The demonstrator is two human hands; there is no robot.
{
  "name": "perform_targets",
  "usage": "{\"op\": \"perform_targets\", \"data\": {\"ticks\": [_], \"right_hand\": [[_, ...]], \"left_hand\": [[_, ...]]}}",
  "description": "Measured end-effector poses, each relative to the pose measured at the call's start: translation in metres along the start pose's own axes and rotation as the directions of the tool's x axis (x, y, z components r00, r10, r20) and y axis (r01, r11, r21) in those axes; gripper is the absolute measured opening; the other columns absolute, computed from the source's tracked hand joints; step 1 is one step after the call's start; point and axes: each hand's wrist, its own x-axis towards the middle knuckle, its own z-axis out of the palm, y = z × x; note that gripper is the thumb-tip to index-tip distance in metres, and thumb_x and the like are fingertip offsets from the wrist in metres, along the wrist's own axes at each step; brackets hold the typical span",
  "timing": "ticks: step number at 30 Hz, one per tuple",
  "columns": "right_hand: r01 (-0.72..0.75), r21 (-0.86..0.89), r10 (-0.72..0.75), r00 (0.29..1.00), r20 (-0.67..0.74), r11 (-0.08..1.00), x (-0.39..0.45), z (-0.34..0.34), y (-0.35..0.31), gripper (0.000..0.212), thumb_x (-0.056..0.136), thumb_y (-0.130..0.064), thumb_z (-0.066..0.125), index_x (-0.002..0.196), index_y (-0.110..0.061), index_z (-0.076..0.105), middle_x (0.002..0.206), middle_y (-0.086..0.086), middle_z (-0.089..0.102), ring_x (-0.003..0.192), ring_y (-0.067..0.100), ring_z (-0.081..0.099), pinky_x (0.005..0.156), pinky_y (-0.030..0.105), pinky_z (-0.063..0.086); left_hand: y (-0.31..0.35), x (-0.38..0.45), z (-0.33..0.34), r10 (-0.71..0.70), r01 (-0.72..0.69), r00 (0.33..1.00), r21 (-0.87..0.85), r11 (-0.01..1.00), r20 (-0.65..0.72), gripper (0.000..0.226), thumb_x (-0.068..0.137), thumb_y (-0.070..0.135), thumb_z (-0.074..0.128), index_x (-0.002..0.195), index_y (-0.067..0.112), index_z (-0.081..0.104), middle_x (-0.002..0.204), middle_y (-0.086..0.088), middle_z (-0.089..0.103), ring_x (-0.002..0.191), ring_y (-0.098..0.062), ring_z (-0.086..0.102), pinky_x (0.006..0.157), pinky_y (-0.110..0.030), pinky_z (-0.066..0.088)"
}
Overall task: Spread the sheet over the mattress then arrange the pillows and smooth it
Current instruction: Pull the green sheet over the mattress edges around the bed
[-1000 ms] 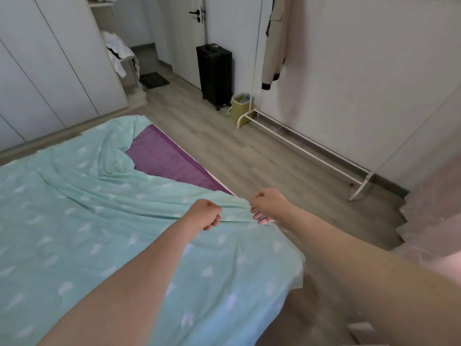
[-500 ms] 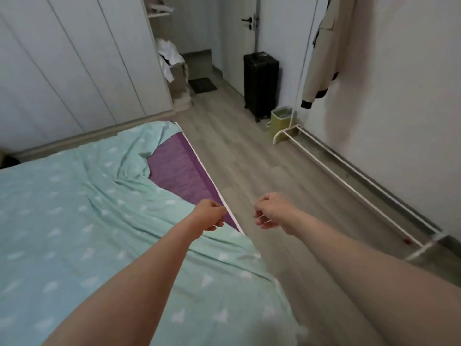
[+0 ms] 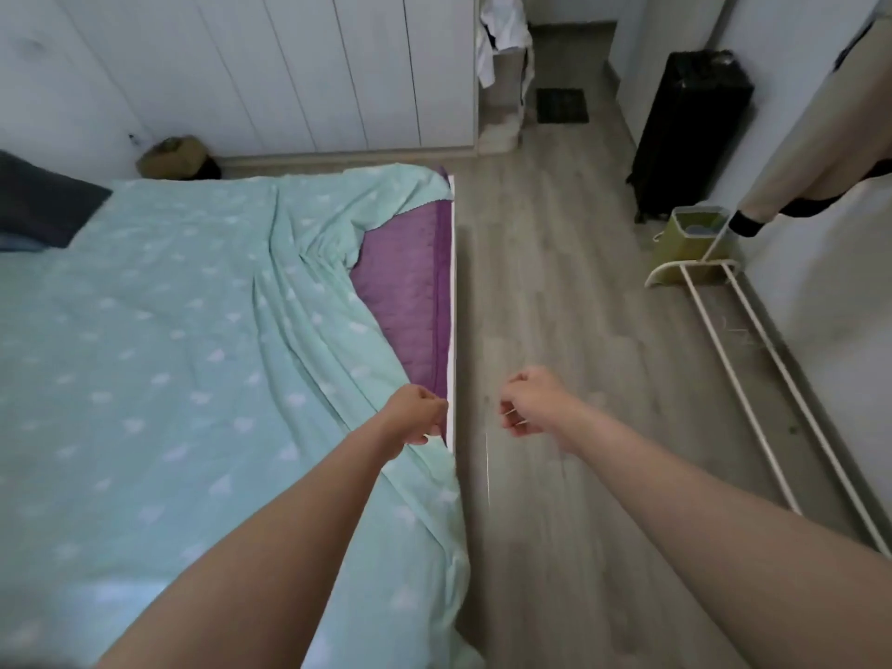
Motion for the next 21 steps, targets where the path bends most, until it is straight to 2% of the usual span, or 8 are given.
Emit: {"op": "perform_targets", "data": {"ticks": [4, 8, 11, 14, 17, 19, 21], "right_hand": [[-0.008, -0.062, 0.012, 0.997, 0.072, 0.998, 0.030, -0.007, 0.002, 0.017, 0.089, -0.003, 0.049, 0.076, -0.015, 0.052, 0.065, 0.006, 0.061, 0.052, 0.019, 0.057, 0.056, 0.028, 0.050], [0.062, -0.079, -0.054, 0.994, 0.100, 0.995, 0.076, -0.005, -0.008, 0.014, 0.088, -0.003, 0.049, 0.079, -0.012, 0.053, 0.064, 0.010, 0.063, 0.055, 0.023, 0.057, 0.055, 0.030, 0.050], [0.077, -0.094, -0.066, 0.992, 0.111, 0.993, 0.113, -0.004, -0.019, 0.015, 0.086, -0.002, 0.048, 0.079, -0.014, 0.054, 0.061, 0.009, 0.063, 0.055, 0.023, 0.056, 0.056, 0.031, 0.050], [0.078, -0.195, -0.047, 0.986, 0.162, 0.978, 0.145, -0.002, -0.030, 0.016, 0.084, 0.002, 0.048, 0.078, -0.013, 0.052, 0.067, 0.013, 0.059, 0.054, 0.022, 0.052, 0.057, 0.032, 0.047], [0.096, -0.267, -0.045, 0.981, 0.189, 0.959, 0.170, 0.009, -0.041, 0.016, 0.084, 0.000, 0.050, 0.081, -0.015, 0.045, 0.076, 0.013, 0.047, 0.065, 0.022, 0.044, 0.054, 0.031, 0.045], [0.090, -0.288, -0.031, 0.979, 0.203, 0.953, 0.184, 0.022, -0.047, 0.017, 0.084, -0.007, 0.052, 0.094, -0.015, 0.041, 0.077, 0.008, 0.042, 0.063, 0.020, 0.041, 0.046, 0.025, 0.041], [0.098, -0.317, -0.019, 0.970, 0.244, 0.943, 0.202, 0.038, -0.046, 0.032, 0.079, -0.017, 0.054, 0.105, -0.018, 0.037, 0.078, 0.003, 0.042, 0.058, 0.018, 0.042, 0.049, 0.027, 0.042]], "left_hand": [[-0.002, 0.018, 0.005, -0.051, 0.042, 0.996, -0.114, 0.993, -0.078, 0.010, 0.090, 0.011, 0.049, 0.089, 0.010, 0.059, 0.082, -0.009, 0.052, 0.072, -0.021, 0.051, 0.056, -0.025, 0.038], [-0.009, 0.051, 0.011, -0.131, 0.095, 0.979, -0.222, 0.970, -0.154, 0.014, 0.088, 0.014, 0.051, 0.092, 0.008, 0.062, 0.086, -0.008, 0.061, 0.073, -0.018, 0.061, 0.060, -0.025, 0.047], [-0.005, 0.086, 0.011, -0.154, 0.093, 0.965, -0.275, 0.957, -0.211, 0.010, 0.089, 0.013, 0.051, 0.094, 0.008, 0.059, 0.086, -0.009, 0.058, 0.073, -0.021, 0.056, 0.057, -0.025, 0.044], [-0.001, 0.105, 0.008, -0.182, 0.090, 0.952, -0.343, 0.935, -0.245, 0.006, 0.087, 0.013, 0.052, 0.088, 0.010, 0.056, 0.083, -0.010, 0.056, 0.075, -0.022, 0.052, 0.059, -0.026, 0.043], [-0.005, 0.104, 0.001, -0.250, 0.127, 0.933, -0.415, 0.901, -0.257, 0.003, 0.086, 0.011, 0.051, 0.084, 0.013, 0.052, 0.079, -0.010, 0.050, 0.074, -0.022, 0.048, 0.061, -0.028, 0.041], [-0.015, 0.106, -0.006, -0.299, 0.153, 0.913, -0.448, 0.881, -0.278, 0.009, 0.083, 0.009, 0.050, 0.075, 0.013, 0.048, 0.075, -0.010, 0.044, 0.072, -0.021, 0.042, 0.062, -0.031, 0.037], [-0.027, 0.110, -0.012, -0.351, 0.177, 0.879, -0.463, 0.868, -0.322, 0.029, 0.080, 0.008, 0.049, 0.056, 0.018, 0.035, 0.063, -0.006, 0.034, 0.064, -0.020, 0.034, 0.060, -0.033, 0.031]]}}
